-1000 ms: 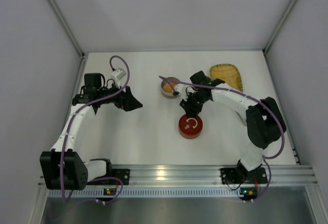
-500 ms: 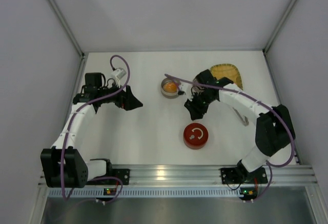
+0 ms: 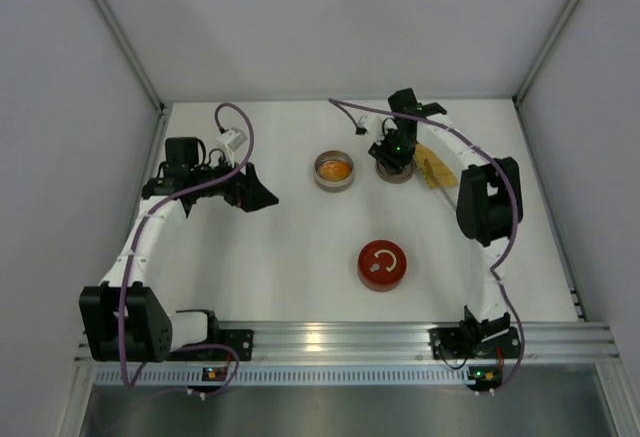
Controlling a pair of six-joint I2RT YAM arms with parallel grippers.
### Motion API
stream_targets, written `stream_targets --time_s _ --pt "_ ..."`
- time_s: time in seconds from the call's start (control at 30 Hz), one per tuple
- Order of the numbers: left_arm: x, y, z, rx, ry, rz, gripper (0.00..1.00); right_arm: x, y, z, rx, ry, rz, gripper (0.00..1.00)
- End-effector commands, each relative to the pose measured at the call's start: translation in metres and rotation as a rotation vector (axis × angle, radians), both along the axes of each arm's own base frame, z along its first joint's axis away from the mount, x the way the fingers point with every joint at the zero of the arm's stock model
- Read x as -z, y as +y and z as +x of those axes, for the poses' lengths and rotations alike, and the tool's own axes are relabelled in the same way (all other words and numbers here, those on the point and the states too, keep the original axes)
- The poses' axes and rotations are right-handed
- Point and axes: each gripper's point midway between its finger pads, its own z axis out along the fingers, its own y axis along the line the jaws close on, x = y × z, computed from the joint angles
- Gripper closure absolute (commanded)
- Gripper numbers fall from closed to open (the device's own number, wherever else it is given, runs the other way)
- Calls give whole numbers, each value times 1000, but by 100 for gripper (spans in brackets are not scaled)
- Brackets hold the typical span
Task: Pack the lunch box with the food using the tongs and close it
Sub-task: Pick up the box lid from the center of the board.
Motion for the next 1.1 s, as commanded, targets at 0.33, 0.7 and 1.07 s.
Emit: stream_targets --time_s 0.33,0.7,1.07 --pt "2 1 5 29 -28 11 2 44 -13 7 -21 59 -130 59" --pt "1 0 7 27 -20 -7 2 69 -9 -11 -79 96 -159 63" --pt "-8 -2 6 17 -20 -31 2 52 11 -45 -169 135 -102 100"
